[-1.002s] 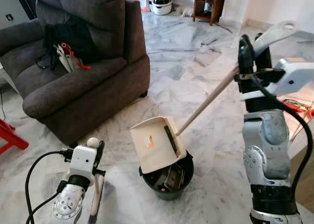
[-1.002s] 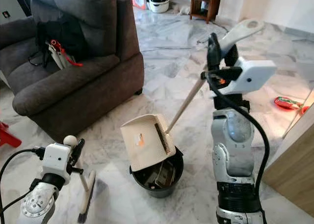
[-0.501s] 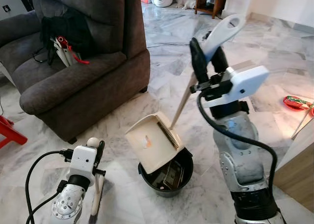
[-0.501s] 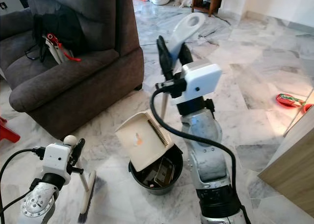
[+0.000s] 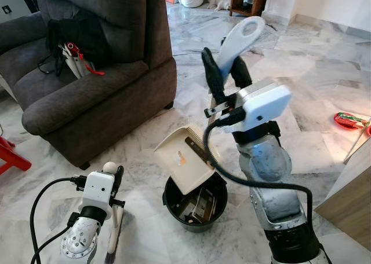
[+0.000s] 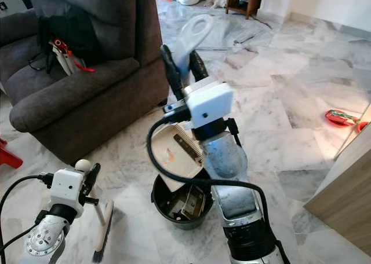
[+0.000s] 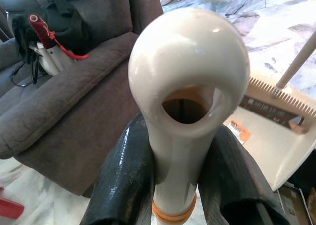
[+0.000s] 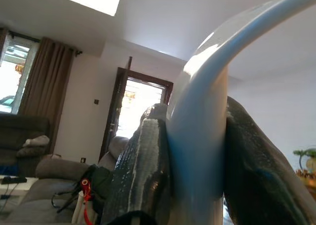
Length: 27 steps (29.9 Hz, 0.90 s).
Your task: Sweep floor
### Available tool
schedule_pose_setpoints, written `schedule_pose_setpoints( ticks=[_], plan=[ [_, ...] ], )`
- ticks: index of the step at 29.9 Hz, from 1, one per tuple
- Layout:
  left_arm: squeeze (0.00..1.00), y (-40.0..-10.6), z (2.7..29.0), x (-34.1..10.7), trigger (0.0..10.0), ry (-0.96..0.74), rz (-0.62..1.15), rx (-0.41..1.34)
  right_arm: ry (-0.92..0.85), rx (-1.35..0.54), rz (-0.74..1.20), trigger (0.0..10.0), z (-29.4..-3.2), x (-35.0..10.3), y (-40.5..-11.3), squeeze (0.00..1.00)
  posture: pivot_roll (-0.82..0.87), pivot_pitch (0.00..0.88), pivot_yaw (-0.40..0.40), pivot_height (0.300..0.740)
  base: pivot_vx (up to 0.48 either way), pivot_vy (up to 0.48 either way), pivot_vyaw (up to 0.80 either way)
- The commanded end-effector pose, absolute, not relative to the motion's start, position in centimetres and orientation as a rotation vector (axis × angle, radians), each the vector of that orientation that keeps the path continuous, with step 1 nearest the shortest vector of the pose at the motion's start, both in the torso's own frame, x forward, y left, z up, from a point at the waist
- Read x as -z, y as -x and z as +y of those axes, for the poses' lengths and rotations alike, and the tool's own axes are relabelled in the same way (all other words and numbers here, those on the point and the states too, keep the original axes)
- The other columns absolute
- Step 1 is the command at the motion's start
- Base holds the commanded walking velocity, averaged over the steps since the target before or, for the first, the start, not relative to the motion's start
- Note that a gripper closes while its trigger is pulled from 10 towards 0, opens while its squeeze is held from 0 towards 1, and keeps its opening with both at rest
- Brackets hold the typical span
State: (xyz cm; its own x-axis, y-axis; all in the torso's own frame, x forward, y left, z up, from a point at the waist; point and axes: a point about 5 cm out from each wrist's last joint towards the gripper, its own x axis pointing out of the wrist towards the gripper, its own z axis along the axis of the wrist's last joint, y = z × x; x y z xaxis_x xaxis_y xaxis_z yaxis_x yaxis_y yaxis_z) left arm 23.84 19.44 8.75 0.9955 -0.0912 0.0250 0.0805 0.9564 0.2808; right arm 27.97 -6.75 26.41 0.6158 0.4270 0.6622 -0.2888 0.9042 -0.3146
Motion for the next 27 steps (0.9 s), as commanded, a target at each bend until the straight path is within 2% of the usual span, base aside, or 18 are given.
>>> schedule_pose_setpoints(
  ticks=[1,14,25,27],
  plan=[
    [0.0,-23.9,19.8,-9.2,10.0,-0.31,-0.062,0.078,0.183,-0.43,-0.93,10.0,-6.1,-28.3,-26.7,0.0,0.06,0.096,0.095,0.74,0.0,0.0,0.0],
    [0.0,-23.9,19.8,-9.1,10.0,-0.311,-0.056,0.082,0.334,-0.385,-0.962,10.0,-6.0,-27.8,-26.7,0.0,0.06,0.098,0.097,0.74,0.0,0.0,0.0],
    [0.0,-23.8,19.8,-9.1,10.0,-0.312,-0.053,0.08,0.356,-0.366,-0.957,10.0,-6.3,-27.6,-27.0,0.0,0.06,0.1,0.095,0.74,0.0,0.0,0.0],
    [0.0,-23.8,19.8,-9.0,10.0,-0.311,-0.05,0.082,0.31,-0.292,-0.87,10.0,-7.4,-26.9,-28.0,0.0,0.06,0.099,0.095,0.74,0.0,0.0,0.0]
  ],
)
